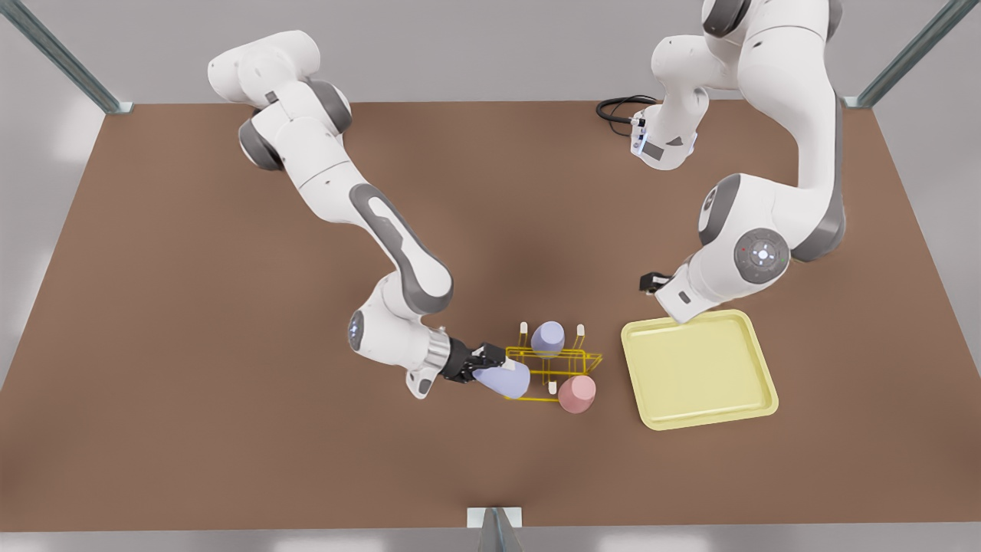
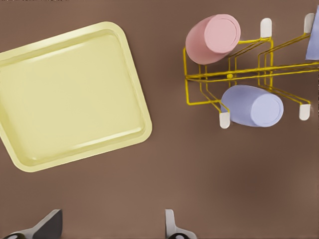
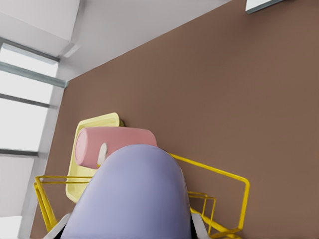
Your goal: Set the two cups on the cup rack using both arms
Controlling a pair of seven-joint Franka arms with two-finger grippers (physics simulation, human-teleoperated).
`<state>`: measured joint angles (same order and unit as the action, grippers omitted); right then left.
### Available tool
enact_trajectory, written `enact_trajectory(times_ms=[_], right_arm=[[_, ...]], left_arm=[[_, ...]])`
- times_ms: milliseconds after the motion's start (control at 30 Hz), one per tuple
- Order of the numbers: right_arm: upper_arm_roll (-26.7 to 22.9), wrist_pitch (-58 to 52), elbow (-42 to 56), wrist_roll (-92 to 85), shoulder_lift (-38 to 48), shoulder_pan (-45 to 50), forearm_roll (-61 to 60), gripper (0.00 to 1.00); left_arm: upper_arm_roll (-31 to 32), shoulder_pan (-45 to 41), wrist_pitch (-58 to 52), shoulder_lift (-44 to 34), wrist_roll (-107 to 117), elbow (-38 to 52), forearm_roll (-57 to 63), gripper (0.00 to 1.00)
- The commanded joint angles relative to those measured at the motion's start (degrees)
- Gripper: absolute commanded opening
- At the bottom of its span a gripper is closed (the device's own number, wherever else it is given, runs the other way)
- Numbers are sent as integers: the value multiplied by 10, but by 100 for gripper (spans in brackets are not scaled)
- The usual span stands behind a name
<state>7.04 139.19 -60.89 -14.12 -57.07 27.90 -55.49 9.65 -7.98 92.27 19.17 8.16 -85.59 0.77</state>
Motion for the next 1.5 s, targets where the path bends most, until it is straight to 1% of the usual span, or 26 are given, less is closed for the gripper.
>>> enact_trajectory(times_ms=[0, 67, 100, 133, 533, 700, 800, 833, 867, 900, 933, 967, 1000, 1033, 1133, 1167, 1200, 1233, 1300, 1433, 1467], right_arm=[[-7, 2, 7, 46, -3, 6, 5, 78], [-7, 3, 9, 46, -8, 9, 4, 78], [-7, 5, 18, 46, -14, 10, 4, 92], [-7, 5, 18, 46, -14, 10, 3, 100], [-4, 5, 45, 48, -14, 15, -6, 100], [0, 5, 61, 95, -15, 15, -5, 99], [-5, -16, 63, 122, -2, 15, -3, 100], [-24, -51, 53, 130, 20, 13, 14, 100], [-154, -178, -18, 131, 88, 36, 99, 100], [-285, -312, -62, 130, 118, 71, 267, 100], [-327, -390, -62, 109, 114, 35, 471, 100], [-330, -392, -61, 31, 115, -13, 526, 100], [-331, -391, -58, -34, 129, -62, 525, 100], [-331, -400, -78, -33, 183, -72, 521, 100], [-328, -417, -230, -13, 397, -41, 527, 100], [-329, -449, -253, -6, 441, -38, 528, 100], [-329, -503, -253, 11, 466, -38, 529, 100], [-324, -526, -257, 18, 491, -35, 557, 100], [-323, -547, -257, 22, 509, -32, 571, 100], [-319, -557, -238, 25, 498, -28, 574, 100], [-316, -583, -231, 30, 500, -29, 575, 100]], left_arm=[[5, 2, -2, -1, 36, 1, 14, 100], [5, 2, -2, -1, 36, 1, 15, 100], [5, 2, -2, -1, 36, 0, 15, 100], [5, 2, -2, 0, 36, 1, 15, 100], [9, 1, -3, -4, 38, 1, 15, 100], [9, 1, -2, -4, 37, 1, 15, 100], [10, 1, -3, -4, 36, 3, 15, 100], [14, 1, -16, -4, 36, 5, 15, 100], [14, 1, -18, -4, 37, 5, 14, 100], [14, 1, -21, -4, 38, 5, 15, 100], [14, 2, -27, -4, 36, 14, 14, 100], [14, 2, -32, -4, 37, 15, 13, 100], [13, 3, -32, -4, 35, 19, 13, 100], [14, 3, -37, -4, 34, 24, 13, 100], [13, 2, -64, -2, 34, 47, 13, 100], [13, 2, -64, -1, 34, 47, 13, 100], [13, 2, -64, -1, 35, 47, 13, 100], [13, 2, -64, -1, 35, 46, 13, 100], [13, 2, -64, -1, 35, 46, 13, 100], [13, 2, -64, -1, 36, 47, 13, 100], [13, 2, -64, -1, 36, 47, 13, 100]])
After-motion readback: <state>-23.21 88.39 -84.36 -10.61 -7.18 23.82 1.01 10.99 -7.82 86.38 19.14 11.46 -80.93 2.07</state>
